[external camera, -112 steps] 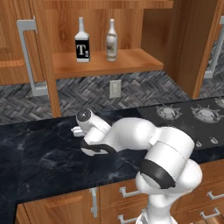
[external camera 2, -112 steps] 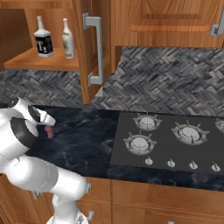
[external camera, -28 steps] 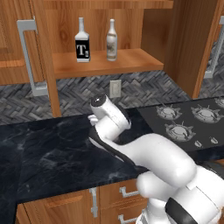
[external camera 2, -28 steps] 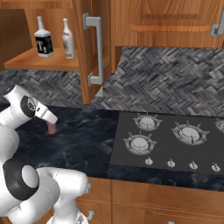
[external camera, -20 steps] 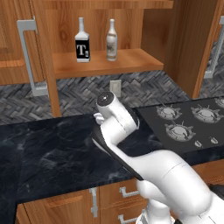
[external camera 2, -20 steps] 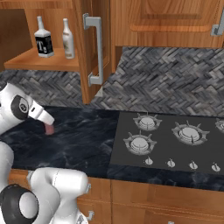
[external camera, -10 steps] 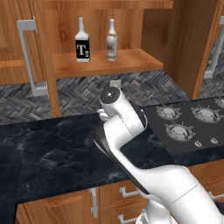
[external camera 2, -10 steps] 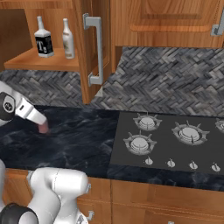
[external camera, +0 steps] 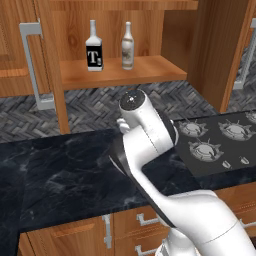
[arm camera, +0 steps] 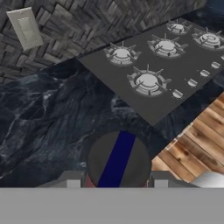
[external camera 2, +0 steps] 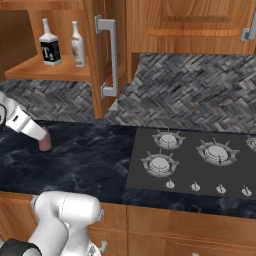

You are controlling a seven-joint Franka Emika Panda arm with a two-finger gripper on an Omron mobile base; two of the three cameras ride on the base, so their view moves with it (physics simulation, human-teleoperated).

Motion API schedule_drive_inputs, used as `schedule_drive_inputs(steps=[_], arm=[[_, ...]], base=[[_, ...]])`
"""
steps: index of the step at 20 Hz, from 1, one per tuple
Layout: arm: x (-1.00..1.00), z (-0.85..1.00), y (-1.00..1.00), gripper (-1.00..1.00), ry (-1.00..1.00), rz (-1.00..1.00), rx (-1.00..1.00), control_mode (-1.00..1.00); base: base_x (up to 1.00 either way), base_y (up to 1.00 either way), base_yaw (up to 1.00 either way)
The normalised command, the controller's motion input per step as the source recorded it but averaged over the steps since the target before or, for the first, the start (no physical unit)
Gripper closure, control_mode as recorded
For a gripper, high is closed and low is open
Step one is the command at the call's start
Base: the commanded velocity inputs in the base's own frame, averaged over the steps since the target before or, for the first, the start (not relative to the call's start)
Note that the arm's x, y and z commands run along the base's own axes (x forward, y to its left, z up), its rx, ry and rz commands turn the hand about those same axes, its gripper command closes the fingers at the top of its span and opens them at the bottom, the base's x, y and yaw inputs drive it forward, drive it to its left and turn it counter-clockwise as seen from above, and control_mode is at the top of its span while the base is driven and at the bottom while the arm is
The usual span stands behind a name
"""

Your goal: Sort all alcoholic drinks to one cabinet, and non-alcoholic drinks to the other.

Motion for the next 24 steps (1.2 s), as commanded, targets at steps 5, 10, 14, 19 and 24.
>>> schedule_drive_inputs(steps=[5, 10, 14, 19, 24], arm=[[-0.23, 0.11, -0.16, 1.00, 0.00, 0.02, 0.00, -1.00], [-0.32, 0.04, -0.21, 1.00, -0.01, 0.04, 0.00, -1.00], [-0.05, 0.00, 0.00, 1.00, 0.00, 0.00, 0.00, -1.00], [-0.04, 0.00, 0.00, 1.00, -0.03, 0.00, 0.00, -1.00], [-0.17, 0.00, -0.03, 1.00, -0.05, 0.00, 0.00, 1.00]], base=[[0.00, 0.00, 0.00], [0.00, 0.00, 0.00], [0.00, 0.00, 0.00], [0.00, 0.00, 0.00], [-0.32, -0.16, -0.01]])
